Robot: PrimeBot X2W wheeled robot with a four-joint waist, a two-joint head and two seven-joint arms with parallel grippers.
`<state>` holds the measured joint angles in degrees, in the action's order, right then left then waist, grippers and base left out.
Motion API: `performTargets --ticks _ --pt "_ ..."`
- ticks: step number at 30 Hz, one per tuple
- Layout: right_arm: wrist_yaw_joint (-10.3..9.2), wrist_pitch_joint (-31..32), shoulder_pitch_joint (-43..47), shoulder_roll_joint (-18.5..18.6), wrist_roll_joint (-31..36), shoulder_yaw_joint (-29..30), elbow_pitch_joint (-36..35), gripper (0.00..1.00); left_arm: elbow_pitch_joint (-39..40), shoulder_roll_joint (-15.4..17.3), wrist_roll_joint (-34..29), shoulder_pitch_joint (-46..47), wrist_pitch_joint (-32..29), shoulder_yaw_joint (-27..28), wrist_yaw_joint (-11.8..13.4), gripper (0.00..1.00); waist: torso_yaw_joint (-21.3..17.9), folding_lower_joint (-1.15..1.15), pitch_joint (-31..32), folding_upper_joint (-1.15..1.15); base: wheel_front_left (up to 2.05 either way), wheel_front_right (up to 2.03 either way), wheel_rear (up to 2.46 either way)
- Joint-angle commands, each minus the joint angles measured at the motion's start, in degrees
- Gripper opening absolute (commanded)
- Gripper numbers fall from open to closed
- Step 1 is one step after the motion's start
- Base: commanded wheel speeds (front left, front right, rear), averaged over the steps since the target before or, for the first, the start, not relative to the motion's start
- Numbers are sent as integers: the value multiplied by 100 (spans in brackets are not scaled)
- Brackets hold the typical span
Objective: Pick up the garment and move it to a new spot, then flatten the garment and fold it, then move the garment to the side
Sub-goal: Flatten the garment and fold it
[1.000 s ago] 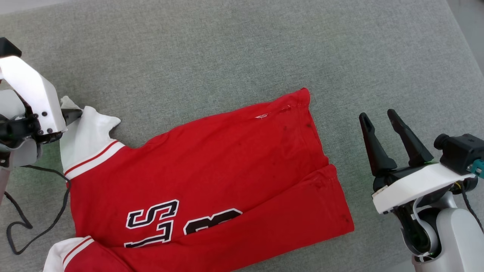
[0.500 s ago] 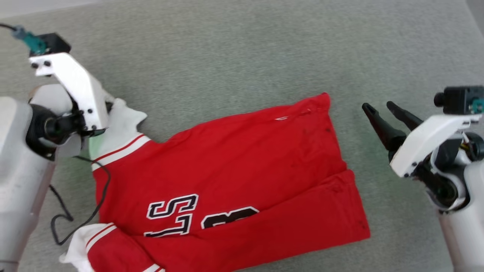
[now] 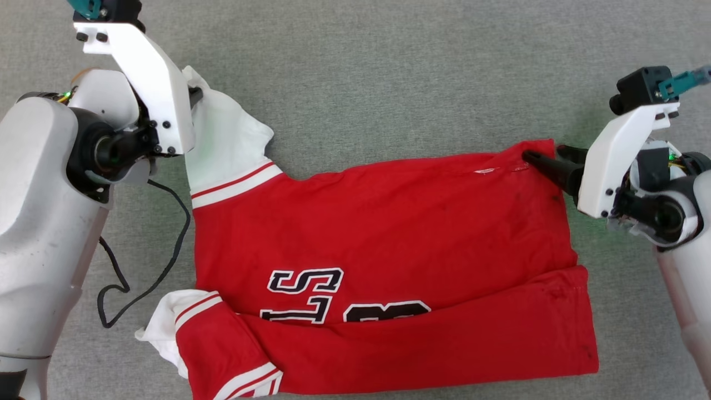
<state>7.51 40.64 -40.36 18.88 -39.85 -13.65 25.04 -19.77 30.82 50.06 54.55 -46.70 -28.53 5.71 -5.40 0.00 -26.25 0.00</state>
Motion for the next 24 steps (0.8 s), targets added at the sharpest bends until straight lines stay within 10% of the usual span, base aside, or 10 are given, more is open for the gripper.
performTargets --ticks 1,2,5,24 --pt "-5 199 27 -61 -62 -95 246 100 21 -18 -30 83 54 -6 -16 0 71 0 -51 0 0 0 0" --pt "-4 409 41 -88 -90 -159 401 100 22 -33 -27 81 71 -8 -23 0 92 0 -56 0 0 0 0" --pt "-4 758 49 -162 -235 -244 652 3 23 -61 -14 53 143 -7 -49 0 139 0 -71 0 0 0 0" --pt "-3 -327 812 417 4 195 -727 0 601 83 382 -1343 1374 622 53 0 311 0 891 0 0 0 0"
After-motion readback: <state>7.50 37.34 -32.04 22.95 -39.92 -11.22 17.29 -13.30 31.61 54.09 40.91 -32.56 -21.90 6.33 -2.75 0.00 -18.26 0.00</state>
